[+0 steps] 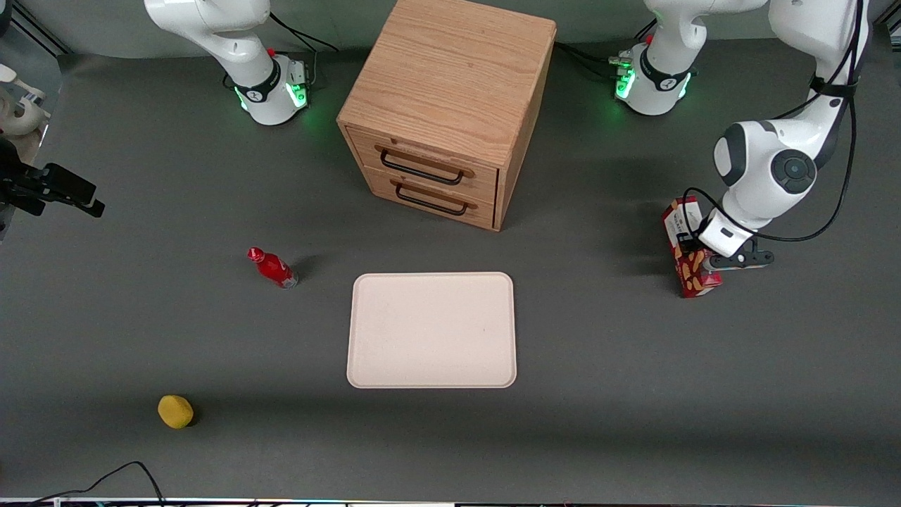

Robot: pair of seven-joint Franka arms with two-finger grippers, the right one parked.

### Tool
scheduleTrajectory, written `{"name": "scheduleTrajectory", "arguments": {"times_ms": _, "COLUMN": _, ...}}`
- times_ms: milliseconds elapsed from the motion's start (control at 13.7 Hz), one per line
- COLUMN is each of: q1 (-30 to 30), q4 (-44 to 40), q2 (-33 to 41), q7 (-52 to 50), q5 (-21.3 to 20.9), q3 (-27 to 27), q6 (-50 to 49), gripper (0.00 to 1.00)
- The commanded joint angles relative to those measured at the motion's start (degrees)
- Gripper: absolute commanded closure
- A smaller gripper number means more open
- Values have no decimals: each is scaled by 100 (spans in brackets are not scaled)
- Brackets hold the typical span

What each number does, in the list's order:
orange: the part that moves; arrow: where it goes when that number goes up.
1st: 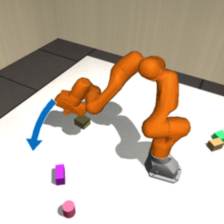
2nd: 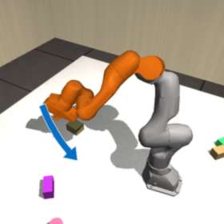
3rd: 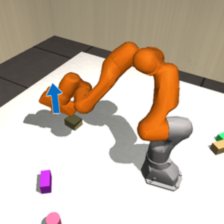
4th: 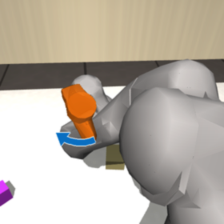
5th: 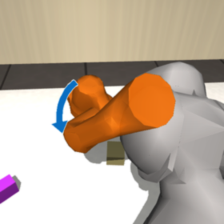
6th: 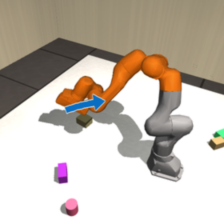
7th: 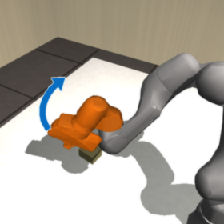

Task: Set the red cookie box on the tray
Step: 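Lift the red shortbread box upright with the left gripper, then carry the box with the left gripper over the cream tray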

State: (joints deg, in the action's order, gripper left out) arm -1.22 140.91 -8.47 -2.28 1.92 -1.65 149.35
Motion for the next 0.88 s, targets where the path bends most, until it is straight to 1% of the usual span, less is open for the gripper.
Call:
{"name": "scheduleTrajectory", "arguments": {"times_ms": 0, "q1": -62, "q4": -439, "q2": 713, "q7": -132, "q5": 81, "q3": 103, "q6": -1490, "gripper": 72}}
{"name": "scheduleTrajectory", "arguments": {"times_ms": 146, "q1": -62, "q4": -800, "q2": 1064, "q7": -150, "q5": 81, "q3": 112, "q6": -2362, "gripper": 72}}
{"name": "scheduleTrajectory", "arguments": {"times_ms": 220, "q1": -62, "q4": -1036, "q2": 1275, "q7": -150, "q5": 81, "q3": 147, "q6": -2949, "gripper": 72}}
{"name": "scheduleTrajectory", "arguments": {"times_ms": 366, "q1": -71, "q4": -1843, "q2": 1558, "q7": -167, "q5": 81, "q3": 235, "q6": -4415, "gripper": 71}}
{"name": "scheduleTrajectory", "arguments": {"times_ms": 512, "q1": -80, "q4": -2722, "q2": 1594, "q7": -403, "q5": 81, "q3": 349, "q6": -5595, "gripper": 71}}
{"name": "scheduleTrajectory", "arguments": {"times_ms": 585, "q1": -80, "q4": -3153, "q2": 1576, "q7": -509, "q5": 89, "q3": 489, "q6": -6097, "gripper": 70}}
{"name": "scheduleTrajectory", "arguments": {"times_ms": 659, "q1": -80, "q4": -3418, "q2": 1559, "q7": -614, "q5": 98, "q3": 612, "q6": -6354, "gripper": 70}}
{"name": "scheduleTrajectory", "arguments": {"times_ms": 732, "q1": -80, "q4": -3516, "q2": 1532, "q7": -807, "q5": 107, "q3": 735, "q6": -6409, "gripper": 70}}
{"name": "scheduleTrajectory", "arguments": {"times_ms": 805, "q1": -89, "q4": -3526, "q2": 1515, "q7": -991, "q5": 211, "q3": 832, "q6": -6366, "gripper": 70}}
